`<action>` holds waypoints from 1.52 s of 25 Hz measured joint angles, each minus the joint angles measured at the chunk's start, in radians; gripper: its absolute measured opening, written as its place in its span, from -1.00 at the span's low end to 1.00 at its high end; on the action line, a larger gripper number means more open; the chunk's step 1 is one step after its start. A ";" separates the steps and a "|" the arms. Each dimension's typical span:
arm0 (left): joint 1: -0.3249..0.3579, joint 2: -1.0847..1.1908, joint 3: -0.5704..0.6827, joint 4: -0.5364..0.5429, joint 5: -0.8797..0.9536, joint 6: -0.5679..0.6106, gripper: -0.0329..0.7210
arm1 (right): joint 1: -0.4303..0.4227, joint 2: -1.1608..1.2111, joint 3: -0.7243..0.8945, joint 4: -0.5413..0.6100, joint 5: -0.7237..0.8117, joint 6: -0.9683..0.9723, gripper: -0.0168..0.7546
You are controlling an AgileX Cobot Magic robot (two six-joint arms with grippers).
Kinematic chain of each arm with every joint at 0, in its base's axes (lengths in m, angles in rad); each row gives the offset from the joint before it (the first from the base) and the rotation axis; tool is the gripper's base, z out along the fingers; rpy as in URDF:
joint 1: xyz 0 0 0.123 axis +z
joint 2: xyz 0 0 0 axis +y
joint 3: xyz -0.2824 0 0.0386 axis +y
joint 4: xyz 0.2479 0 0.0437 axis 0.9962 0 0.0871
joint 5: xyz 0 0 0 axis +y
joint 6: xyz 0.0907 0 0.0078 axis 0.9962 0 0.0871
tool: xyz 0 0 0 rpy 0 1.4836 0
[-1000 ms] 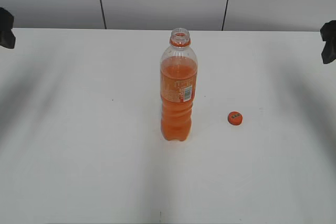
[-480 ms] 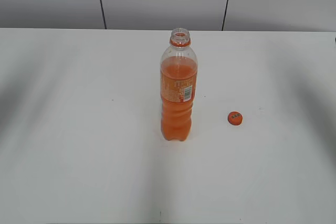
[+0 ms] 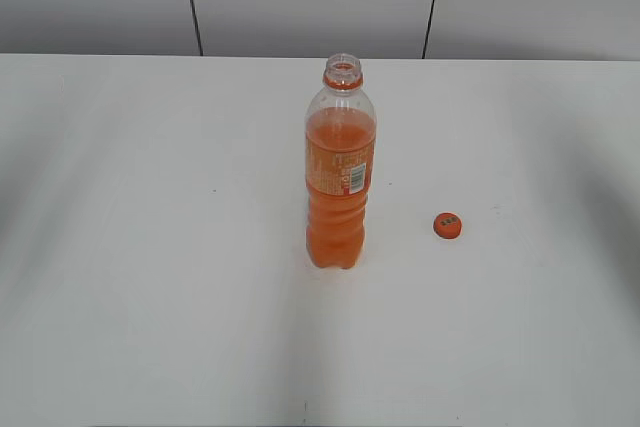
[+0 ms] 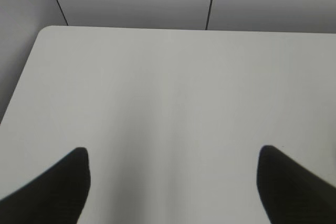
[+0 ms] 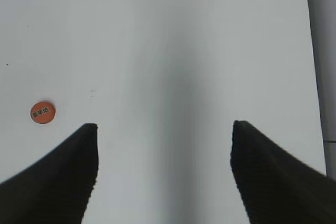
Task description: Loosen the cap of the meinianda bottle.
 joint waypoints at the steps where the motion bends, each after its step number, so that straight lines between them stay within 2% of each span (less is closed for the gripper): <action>1: 0.000 -0.022 0.014 0.000 0.001 0.000 0.65 | 0.000 -0.011 0.000 0.000 0.000 -0.001 0.58; 10: 0.000 -0.275 0.208 0.000 -0.009 0.001 0.60 | 0.000 -0.099 0.018 0.003 0.003 -0.002 0.58; 21: 0.000 -0.469 0.356 -0.008 -0.003 0.001 0.58 | 0.000 -0.205 0.133 0.003 0.011 -0.004 0.58; 29: 0.000 -0.638 0.383 -0.066 0.092 0.003 0.58 | 0.000 -0.297 0.173 0.003 0.011 -0.009 0.58; 38: 0.000 -0.898 0.404 -0.192 0.228 0.130 0.58 | 0.000 -0.417 0.175 0.010 0.012 -0.020 0.58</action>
